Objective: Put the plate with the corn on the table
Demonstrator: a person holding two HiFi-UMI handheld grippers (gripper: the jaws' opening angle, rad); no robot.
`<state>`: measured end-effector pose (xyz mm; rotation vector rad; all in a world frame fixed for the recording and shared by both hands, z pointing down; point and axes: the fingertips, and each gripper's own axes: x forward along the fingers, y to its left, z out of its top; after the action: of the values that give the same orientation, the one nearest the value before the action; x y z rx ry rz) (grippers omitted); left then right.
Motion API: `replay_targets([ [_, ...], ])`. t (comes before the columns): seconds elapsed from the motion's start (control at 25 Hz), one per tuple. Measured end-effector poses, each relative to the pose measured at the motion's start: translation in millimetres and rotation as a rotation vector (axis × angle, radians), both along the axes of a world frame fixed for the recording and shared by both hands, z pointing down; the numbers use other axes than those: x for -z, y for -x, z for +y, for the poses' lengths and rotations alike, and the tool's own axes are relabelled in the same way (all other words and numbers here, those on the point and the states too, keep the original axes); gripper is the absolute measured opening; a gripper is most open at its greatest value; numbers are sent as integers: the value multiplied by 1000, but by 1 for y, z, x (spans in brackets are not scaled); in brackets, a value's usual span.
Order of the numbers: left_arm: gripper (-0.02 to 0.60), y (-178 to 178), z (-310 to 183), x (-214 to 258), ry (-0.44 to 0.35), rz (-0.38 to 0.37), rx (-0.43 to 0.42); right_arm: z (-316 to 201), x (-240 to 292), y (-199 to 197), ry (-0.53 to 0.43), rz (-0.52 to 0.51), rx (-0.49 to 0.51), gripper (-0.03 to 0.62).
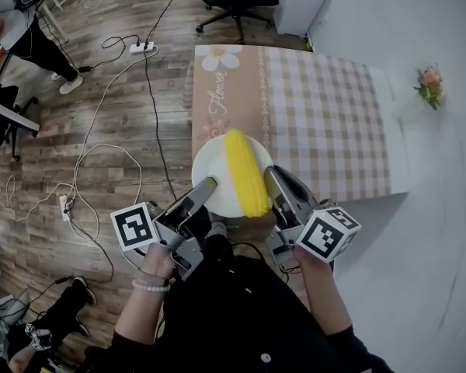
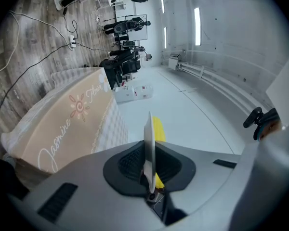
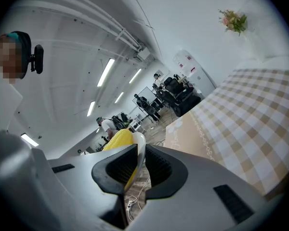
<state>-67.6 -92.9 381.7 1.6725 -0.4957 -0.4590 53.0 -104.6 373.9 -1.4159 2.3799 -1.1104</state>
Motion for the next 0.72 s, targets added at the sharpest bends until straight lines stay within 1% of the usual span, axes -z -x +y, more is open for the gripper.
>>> replay_targets([
  [0.28,34,4,-15,-4,11,5,5,-16,-3,4,14,4,-4,80],
  [0.6,34,4,-16,-5,10,9,7,-16,-4,5,24,14,-1,80],
  [0.72,34,2,-13,2,13,6,14,-14,6,3,20,23,11,80],
])
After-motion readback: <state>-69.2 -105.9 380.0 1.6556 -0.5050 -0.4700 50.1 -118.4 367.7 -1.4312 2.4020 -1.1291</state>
